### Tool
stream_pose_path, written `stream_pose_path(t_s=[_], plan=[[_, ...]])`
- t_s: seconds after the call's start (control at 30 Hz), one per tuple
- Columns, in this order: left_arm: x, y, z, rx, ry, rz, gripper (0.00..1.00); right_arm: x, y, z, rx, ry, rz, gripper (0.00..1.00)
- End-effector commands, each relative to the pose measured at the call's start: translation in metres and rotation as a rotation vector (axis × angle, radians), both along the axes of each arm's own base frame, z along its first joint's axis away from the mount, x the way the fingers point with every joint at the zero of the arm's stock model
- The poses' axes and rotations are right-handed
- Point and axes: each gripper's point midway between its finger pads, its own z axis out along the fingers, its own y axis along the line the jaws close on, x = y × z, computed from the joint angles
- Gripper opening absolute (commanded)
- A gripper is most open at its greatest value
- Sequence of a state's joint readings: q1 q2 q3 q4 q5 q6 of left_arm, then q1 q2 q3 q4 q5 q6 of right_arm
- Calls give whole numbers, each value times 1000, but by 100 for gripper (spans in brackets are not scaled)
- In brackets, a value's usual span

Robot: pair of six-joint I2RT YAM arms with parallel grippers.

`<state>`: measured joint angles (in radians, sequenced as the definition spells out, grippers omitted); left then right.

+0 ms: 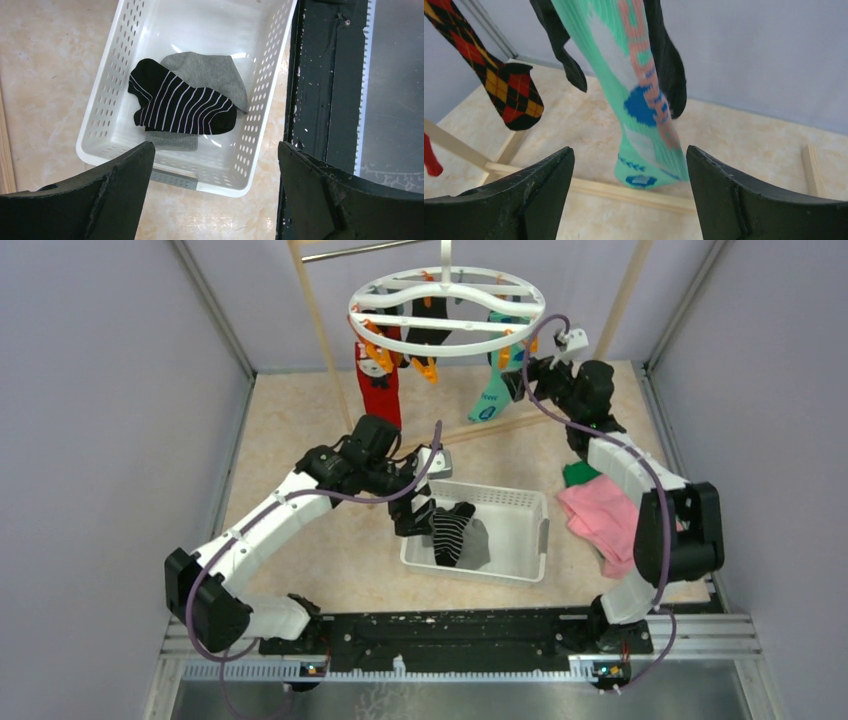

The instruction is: Remove the socks clipped to the hanger

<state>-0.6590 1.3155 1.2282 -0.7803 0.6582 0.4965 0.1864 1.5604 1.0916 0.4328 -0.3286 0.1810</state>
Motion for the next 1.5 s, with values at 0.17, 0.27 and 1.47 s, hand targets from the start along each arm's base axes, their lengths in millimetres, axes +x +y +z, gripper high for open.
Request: stream_pose_path(t_s=[0.17,0.27,1.47], plan=[[-5,2,32,-55,-57,-26,99,27,31,68,16,-269,170,32],[-6,3,36,-60,-61,-20,99,27,39,69,39,-257,219,9],[28,-26,101,-254,-111,83,99,-241,116,119,382,-124,672,0]])
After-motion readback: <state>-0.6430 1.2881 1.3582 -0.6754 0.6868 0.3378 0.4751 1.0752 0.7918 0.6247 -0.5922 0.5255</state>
